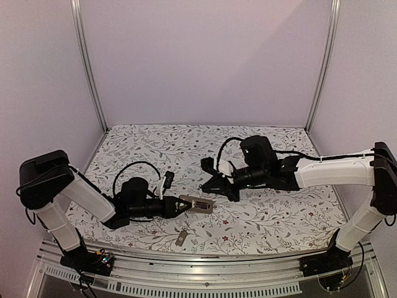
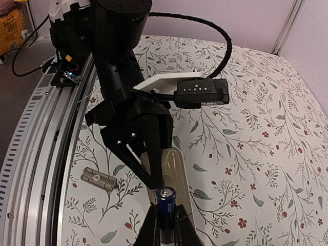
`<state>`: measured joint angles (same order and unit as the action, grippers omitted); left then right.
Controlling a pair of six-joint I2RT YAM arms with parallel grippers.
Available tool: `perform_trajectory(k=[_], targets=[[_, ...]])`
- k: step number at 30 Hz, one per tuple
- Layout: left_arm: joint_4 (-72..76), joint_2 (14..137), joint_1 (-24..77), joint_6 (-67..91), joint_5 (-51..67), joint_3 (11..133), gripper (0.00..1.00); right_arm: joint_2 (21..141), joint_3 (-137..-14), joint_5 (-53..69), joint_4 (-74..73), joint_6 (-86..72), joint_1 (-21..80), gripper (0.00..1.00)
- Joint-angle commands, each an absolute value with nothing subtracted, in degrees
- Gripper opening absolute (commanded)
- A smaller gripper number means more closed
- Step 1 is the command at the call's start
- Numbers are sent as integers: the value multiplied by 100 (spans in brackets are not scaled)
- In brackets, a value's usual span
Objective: Load the batteries into the remote control
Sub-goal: Place the battery in the battery compartment.
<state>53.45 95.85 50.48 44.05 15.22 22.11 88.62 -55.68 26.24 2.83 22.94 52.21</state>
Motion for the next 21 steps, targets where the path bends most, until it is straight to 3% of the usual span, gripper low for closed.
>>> perform_trajectory(k=[1, 21], targets=[[5598, 9855, 4904, 4627, 1827, 2326, 0, 9397, -5700, 2969, 458, 2967, 5309, 0], [5897, 10430, 4616, 4862, 2208, 2429, 0, 10596, -5801, 2776, 1066, 3664, 5211, 0]])
